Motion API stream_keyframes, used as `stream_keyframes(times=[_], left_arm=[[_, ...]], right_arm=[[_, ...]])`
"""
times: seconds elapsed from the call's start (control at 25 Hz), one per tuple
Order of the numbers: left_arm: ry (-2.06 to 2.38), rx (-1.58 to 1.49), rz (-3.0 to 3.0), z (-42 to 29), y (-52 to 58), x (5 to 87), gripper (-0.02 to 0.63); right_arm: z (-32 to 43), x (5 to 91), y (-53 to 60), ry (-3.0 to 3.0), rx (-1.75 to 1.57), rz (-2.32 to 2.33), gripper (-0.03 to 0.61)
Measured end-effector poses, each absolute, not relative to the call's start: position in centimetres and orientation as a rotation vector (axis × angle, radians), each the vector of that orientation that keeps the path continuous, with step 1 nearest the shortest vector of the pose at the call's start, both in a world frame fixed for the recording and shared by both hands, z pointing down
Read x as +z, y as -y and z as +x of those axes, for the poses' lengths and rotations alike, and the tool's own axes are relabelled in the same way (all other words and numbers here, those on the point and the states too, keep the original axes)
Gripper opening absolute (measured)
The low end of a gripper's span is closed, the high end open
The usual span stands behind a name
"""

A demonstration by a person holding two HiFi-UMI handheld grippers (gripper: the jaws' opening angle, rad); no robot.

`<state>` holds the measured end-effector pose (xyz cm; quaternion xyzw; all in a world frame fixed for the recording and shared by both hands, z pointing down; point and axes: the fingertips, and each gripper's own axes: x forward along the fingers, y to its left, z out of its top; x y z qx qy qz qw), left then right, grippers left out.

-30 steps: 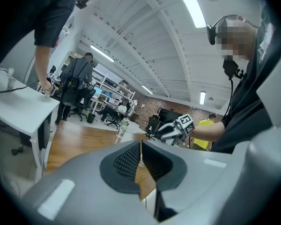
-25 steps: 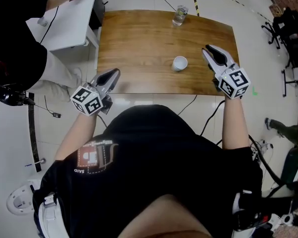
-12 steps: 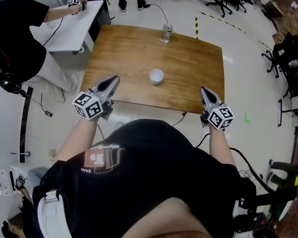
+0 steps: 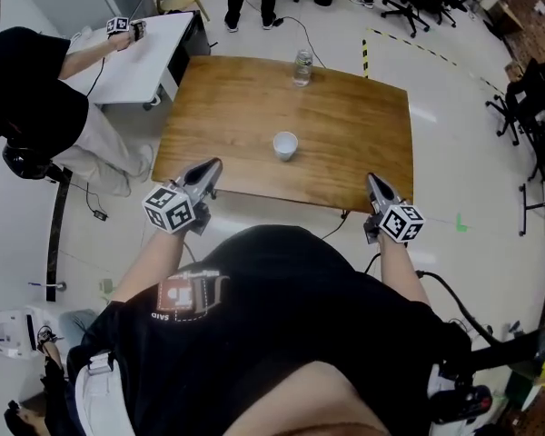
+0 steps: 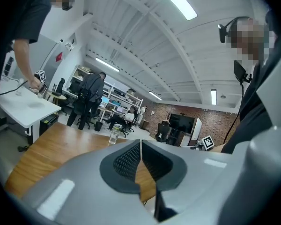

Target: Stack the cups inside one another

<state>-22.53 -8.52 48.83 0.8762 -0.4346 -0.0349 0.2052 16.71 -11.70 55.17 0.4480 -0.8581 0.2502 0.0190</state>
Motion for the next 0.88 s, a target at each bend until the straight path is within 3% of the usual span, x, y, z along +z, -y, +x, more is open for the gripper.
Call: stream_keyframes(times=[0.88], left_arm=[[1.139, -0.112, 2.474, -25.4, 9.5, 48.6, 0.011]], right_arm=[[12.6, 54.1, 11.2, 2.616, 0.631, 1.347, 0.012]])
